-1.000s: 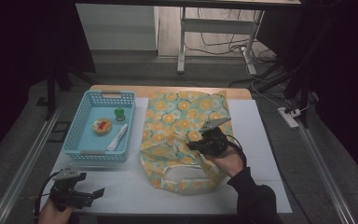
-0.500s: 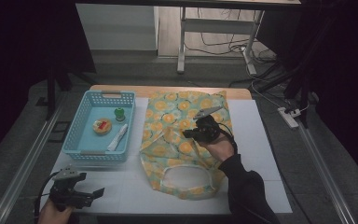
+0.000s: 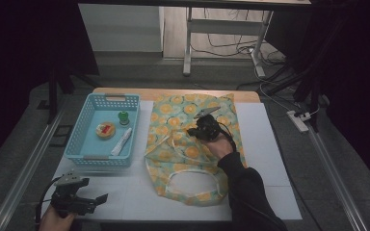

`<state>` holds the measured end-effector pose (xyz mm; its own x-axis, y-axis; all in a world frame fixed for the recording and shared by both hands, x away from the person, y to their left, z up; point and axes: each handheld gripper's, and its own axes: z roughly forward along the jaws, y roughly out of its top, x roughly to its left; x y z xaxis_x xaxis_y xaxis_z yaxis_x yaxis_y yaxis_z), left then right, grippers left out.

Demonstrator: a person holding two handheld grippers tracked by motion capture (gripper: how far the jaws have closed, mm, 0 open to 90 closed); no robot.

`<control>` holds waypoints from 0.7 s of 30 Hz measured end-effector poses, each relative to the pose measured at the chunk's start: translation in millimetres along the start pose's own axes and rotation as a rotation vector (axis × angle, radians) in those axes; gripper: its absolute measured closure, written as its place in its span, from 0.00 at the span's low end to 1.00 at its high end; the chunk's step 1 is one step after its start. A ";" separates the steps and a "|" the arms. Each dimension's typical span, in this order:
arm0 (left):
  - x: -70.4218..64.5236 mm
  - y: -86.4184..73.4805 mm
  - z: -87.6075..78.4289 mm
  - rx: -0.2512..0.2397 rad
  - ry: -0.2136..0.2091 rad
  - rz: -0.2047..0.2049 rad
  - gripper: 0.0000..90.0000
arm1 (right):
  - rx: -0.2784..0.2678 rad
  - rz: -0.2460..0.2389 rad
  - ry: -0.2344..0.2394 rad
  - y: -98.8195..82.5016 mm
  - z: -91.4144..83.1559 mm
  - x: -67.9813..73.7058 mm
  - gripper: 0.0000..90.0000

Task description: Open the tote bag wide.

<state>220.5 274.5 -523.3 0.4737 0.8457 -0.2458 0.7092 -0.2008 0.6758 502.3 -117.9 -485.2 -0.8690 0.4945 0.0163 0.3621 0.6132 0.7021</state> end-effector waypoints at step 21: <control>-0.4 -0.1 -0.3 0.002 0.005 0.003 0.00 | -0.031 0.062 -0.025 1.7 -21.8 -1.7 0.43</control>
<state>220.1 274.3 -523.0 0.4732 0.8474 -0.2408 0.7090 -0.2041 0.6750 497.0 -131.1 -468.5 -0.8364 0.5465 0.0428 0.4042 0.5620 0.7217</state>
